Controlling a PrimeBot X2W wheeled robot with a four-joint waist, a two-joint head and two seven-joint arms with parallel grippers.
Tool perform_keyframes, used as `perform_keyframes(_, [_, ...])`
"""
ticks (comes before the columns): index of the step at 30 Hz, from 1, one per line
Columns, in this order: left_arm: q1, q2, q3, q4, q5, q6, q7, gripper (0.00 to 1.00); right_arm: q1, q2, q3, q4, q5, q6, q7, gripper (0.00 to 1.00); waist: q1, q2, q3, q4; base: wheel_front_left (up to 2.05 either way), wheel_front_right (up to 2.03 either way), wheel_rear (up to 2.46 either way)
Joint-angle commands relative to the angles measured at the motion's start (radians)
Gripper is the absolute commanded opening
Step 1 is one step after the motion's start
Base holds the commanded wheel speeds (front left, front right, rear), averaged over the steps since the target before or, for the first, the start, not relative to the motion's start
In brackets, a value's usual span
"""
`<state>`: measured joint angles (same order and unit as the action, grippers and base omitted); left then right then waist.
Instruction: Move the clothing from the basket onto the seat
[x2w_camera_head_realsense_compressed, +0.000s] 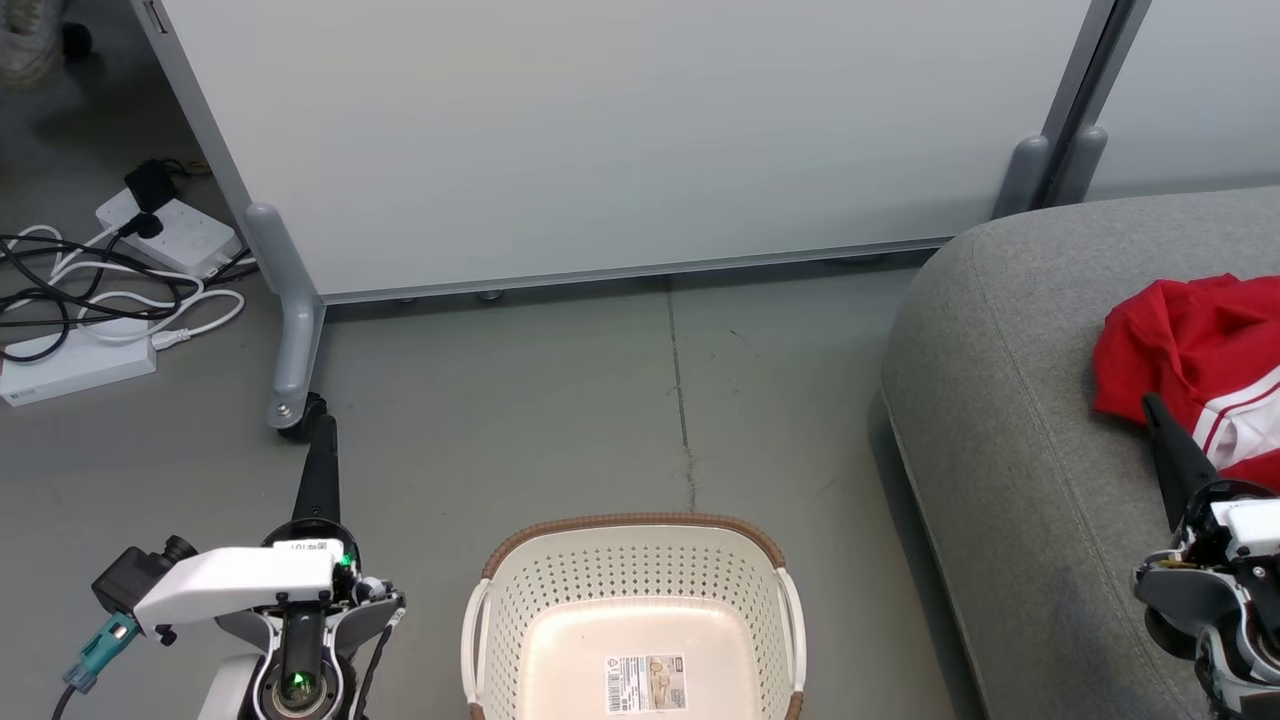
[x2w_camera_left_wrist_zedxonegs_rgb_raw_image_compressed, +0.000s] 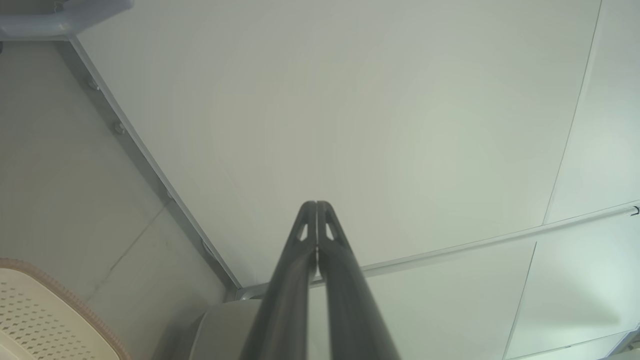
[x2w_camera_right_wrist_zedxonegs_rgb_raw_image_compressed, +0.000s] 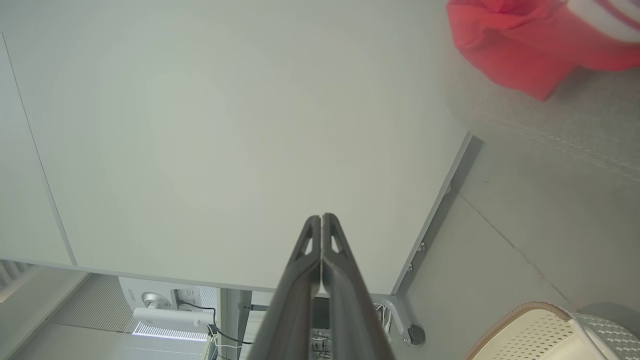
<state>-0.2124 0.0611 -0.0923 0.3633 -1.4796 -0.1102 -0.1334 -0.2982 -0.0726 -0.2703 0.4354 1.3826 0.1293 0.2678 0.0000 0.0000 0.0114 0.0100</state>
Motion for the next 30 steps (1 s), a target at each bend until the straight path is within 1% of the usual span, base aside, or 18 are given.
perform_keyframes(1, [-0.025,0.003,0.006,-0.001,-0.019,-0.007,0.003,0.0,-0.016,-0.01,-0.006,0.005,0.023,0.002,0.01,0.0,0.0,0.0,0.0,-0.001,0.0,0.0,0.0])
perform_keyframes(24, [-0.051,-0.011,0.011,0.019,-0.171,-0.024,0.019,0.0,-0.054,-0.016,-0.04,0.055,0.177,0.002,0.054,0.0,0.0,0.0,-0.004,-0.009,0.0,0.0,0.0])
perform_keyframes(30, [-0.052,-0.01,0.011,0.019,-0.169,-0.023,0.018,0.0,-0.054,-0.016,-0.039,0.055,0.175,0.003,0.05,0.0,0.0,0.0,-0.004,-0.009,0.0,0.0,0.0])
